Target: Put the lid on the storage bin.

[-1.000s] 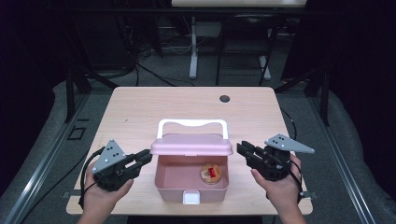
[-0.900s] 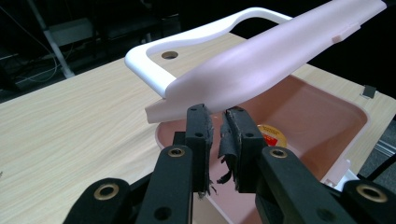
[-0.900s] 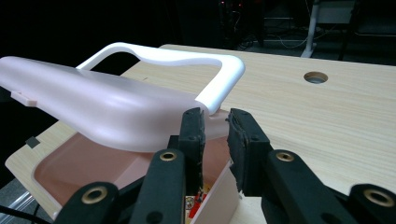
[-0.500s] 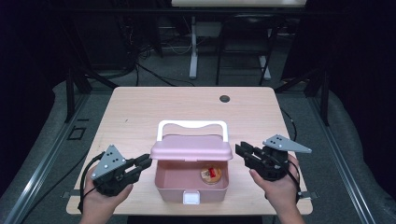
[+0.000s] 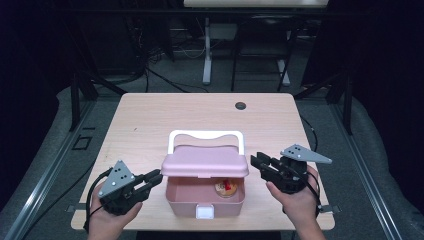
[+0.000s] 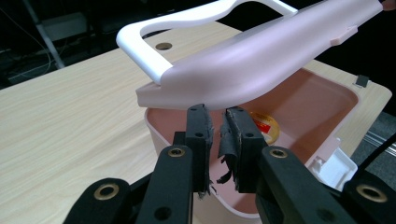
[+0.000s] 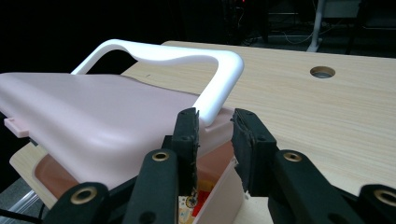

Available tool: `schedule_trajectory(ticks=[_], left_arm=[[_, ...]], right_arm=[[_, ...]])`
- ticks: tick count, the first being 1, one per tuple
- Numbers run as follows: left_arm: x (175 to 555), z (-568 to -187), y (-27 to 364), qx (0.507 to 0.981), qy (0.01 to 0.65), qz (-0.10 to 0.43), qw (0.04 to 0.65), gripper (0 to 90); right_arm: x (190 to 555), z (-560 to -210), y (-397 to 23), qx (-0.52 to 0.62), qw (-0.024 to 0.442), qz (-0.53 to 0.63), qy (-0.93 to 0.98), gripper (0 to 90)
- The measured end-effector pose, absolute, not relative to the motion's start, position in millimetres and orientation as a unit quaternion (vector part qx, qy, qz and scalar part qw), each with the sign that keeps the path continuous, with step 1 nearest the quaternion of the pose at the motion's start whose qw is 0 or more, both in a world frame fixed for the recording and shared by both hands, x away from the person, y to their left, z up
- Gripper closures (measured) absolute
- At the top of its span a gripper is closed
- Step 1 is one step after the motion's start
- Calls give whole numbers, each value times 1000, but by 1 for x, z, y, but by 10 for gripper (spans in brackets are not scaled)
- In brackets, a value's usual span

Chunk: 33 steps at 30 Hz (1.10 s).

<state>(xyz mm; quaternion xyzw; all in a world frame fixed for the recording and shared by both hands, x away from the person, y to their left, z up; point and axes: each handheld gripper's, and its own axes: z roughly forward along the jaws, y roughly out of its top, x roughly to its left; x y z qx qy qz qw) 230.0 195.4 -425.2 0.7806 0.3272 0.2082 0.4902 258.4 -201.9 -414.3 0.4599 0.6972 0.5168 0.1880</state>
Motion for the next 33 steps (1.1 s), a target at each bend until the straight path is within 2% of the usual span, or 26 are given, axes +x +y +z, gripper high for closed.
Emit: schedule_trajectory(ticks=[21, 30, 33], left_arm=[[224, -435, 196, 782, 326, 205, 490, 796], [223, -441, 197, 782, 327, 200, 491, 796], [222, -442, 197, 783, 328, 198, 490, 797]], right_arm=[[260, -421, -203, 462, 192, 513, 697, 685], [263, -423, -205, 460, 210, 511, 695, 556], [264, -424, -207, 461, 219, 512, 692, 539]])
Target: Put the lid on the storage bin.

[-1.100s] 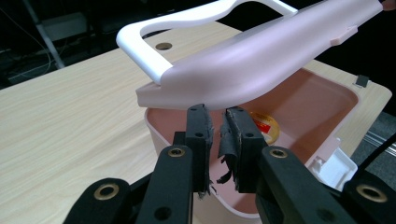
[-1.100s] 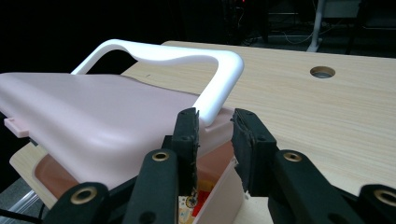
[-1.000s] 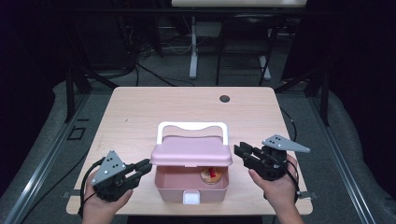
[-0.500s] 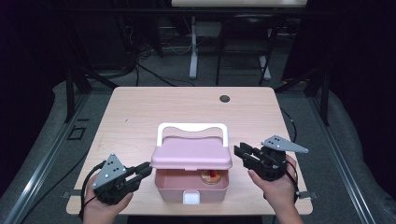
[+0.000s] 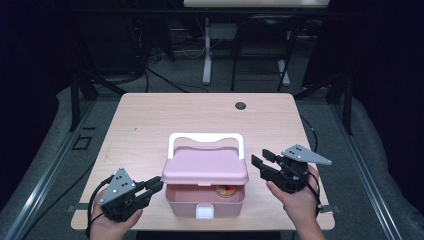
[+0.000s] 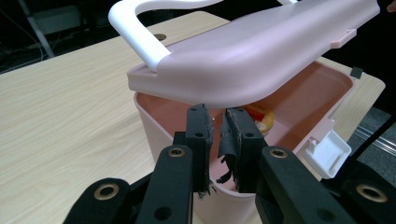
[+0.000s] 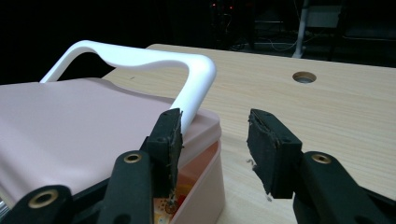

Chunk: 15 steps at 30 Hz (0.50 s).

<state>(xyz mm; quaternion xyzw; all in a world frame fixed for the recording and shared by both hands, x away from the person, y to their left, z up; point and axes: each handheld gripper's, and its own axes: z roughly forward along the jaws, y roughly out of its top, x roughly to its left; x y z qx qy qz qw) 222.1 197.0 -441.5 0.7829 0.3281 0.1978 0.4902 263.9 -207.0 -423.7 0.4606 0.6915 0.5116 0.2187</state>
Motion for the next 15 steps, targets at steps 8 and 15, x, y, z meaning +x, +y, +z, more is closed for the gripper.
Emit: schedule_trajectory(ticks=[8, 15], left_arm=[[221, -445, 197, 782, 328, 198, 491, 796], [220, -447, 197, 782, 329, 198, 491, 796]], right_arm=[[268, -428, -212, 468, 226, 507, 687, 482], [270, -430, -216, 471, 242, 498, 687, 454]])
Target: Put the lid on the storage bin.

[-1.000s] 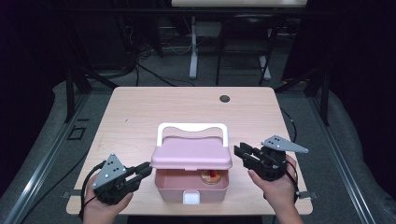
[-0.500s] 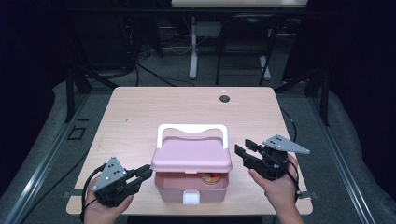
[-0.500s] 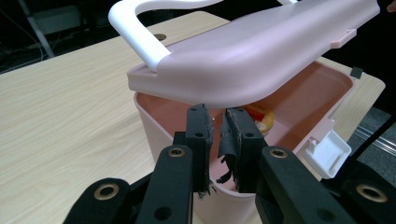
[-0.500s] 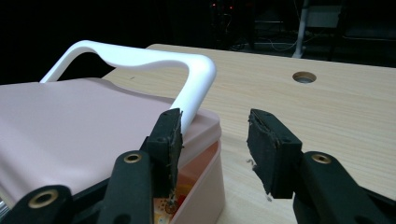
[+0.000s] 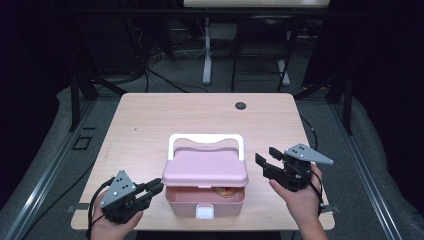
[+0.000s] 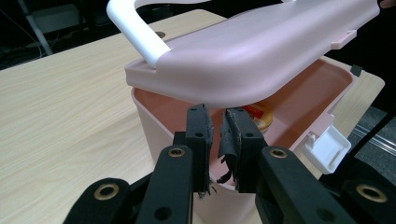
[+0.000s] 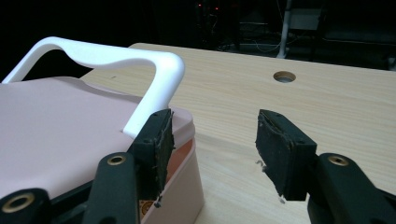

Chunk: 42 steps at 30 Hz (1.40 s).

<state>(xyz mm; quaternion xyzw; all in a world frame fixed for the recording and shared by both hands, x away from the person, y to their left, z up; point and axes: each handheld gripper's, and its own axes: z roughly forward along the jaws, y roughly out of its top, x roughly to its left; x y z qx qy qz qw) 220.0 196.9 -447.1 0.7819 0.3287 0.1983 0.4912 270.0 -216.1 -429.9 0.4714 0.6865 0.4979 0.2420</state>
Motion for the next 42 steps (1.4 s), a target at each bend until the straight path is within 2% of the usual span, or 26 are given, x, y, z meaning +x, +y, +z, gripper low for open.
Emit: schedule_trajectory(ticks=[42], left_arm=[[214, -475, 196, 788, 338, 168, 486, 811]], right_arm=[[276, -440, -224, 487, 248, 486, 682, 455]])
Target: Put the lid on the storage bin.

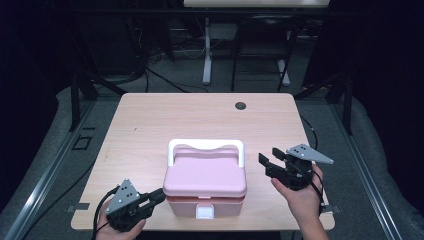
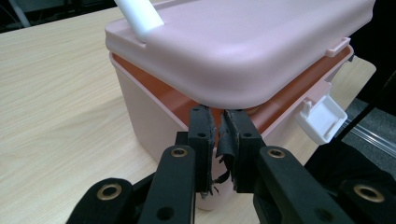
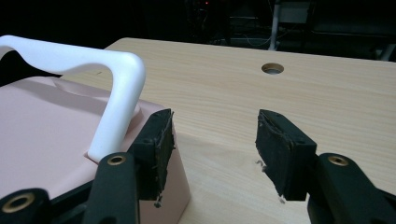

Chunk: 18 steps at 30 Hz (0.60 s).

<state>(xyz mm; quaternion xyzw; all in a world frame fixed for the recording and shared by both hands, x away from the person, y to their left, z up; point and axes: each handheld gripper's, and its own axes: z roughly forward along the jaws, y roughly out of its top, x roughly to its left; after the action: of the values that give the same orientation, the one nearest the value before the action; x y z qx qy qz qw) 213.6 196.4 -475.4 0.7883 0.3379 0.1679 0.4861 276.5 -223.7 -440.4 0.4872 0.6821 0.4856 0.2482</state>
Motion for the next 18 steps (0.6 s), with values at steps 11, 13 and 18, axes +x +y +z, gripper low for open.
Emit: schedule_trajectory(ticks=[11, 13, 18], left_arm=[[212, -480, 198, 792, 338, 162, 482, 811], [211, -480, 198, 793, 338, 161, 480, 811], [211, -483, 200, 791, 342, 160, 481, 809]], right_arm=[[277, -443, -224, 489, 246, 482, 684, 455], [278, -444, -223, 489, 246, 482, 684, 455], [278, -445, -224, 491, 246, 480, 684, 455]])
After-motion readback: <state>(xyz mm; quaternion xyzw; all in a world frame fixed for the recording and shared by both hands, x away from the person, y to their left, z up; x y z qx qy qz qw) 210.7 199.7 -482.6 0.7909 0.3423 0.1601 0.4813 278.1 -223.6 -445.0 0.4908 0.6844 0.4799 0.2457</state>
